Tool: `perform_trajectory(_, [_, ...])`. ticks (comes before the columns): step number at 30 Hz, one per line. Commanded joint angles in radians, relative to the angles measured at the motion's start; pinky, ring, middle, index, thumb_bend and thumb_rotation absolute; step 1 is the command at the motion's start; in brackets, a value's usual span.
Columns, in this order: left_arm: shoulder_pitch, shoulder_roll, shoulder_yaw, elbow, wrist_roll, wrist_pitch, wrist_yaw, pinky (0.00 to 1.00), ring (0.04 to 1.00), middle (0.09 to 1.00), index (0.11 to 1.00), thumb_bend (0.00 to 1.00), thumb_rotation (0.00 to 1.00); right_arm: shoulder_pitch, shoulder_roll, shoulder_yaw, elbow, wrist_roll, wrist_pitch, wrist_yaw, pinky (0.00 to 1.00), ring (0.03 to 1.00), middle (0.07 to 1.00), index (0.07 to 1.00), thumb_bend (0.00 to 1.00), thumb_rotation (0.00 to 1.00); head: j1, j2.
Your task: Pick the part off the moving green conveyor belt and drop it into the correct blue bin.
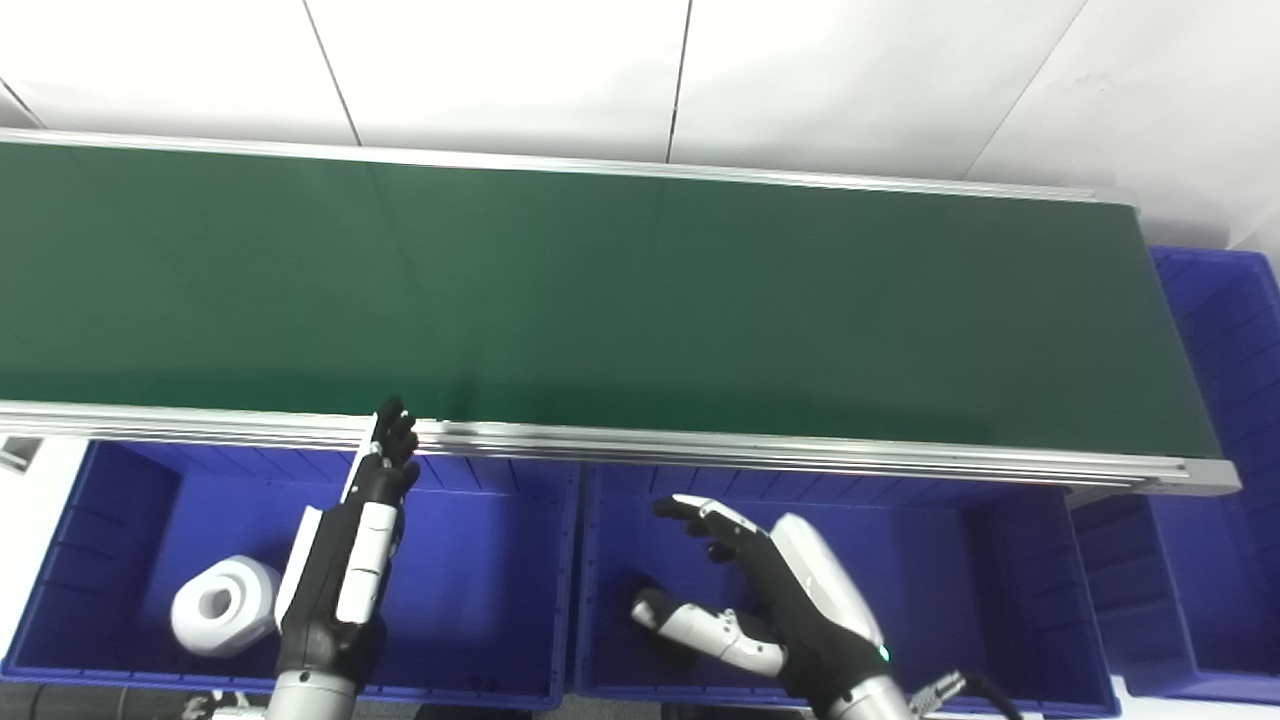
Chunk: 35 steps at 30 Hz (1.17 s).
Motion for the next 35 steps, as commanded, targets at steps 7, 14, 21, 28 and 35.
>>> perform_trajectory(7, [0.049, 0.014, -0.004, -0.007, 0.022, -0.2, -0.013, 1.0, 1.0, 1.0, 1.0, 0.59, 0.94, -0.001, 0.103, 0.028, 0.266, 0.349, -0.444, -0.347, 0.97, 0.988, 0.997, 0.997, 0.87, 0.98, 0.043, -0.052])
perform_trajectory(14, [0.068, 0.003, -0.006, 0.004, 0.016, -0.237, -0.011, 1.0, 1.0, 1.0, 1.0, 0.56, 0.96, -0.026, 0.054, 0.055, 0.349, 0.32, -0.537, -0.452, 0.99, 1.0, 1.0, 1.0, 0.87, 0.99, 0.058, -0.096])
perform_trajectory(21, [0.063, 0.004, -0.005, 0.022, 0.011, -0.252, -0.012, 1.0, 1.0, 1.0, 1.0, 0.54, 0.94, -0.035, 0.034, 0.083, 0.363, 0.33, -0.534, -0.499, 1.0, 1.0, 1.0, 1.0, 0.88, 0.99, 0.048, -0.099])
perform_trajectory(28, [0.06, 0.001, 0.0, 0.021, 0.021, -0.261, -0.008, 1.0, 1.0, 1.0, 1.0, 0.53, 0.96, -0.038, 0.018, 0.104, 0.351, 0.313, -0.518, -0.516, 0.99, 1.0, 1.0, 1.0, 0.89, 1.0, 0.058, -0.086])
perform_trajectory(35, [0.06, -0.005, 0.001, 0.024, 0.028, -0.265, -0.007, 1.0, 1.0, 1.0, 1.0, 0.53, 0.95, -0.037, 0.004, 0.115, 0.339, 0.307, -0.506, -0.521, 0.98, 1.0, 1.0, 1.0, 0.88, 1.0, 0.073, -0.081])
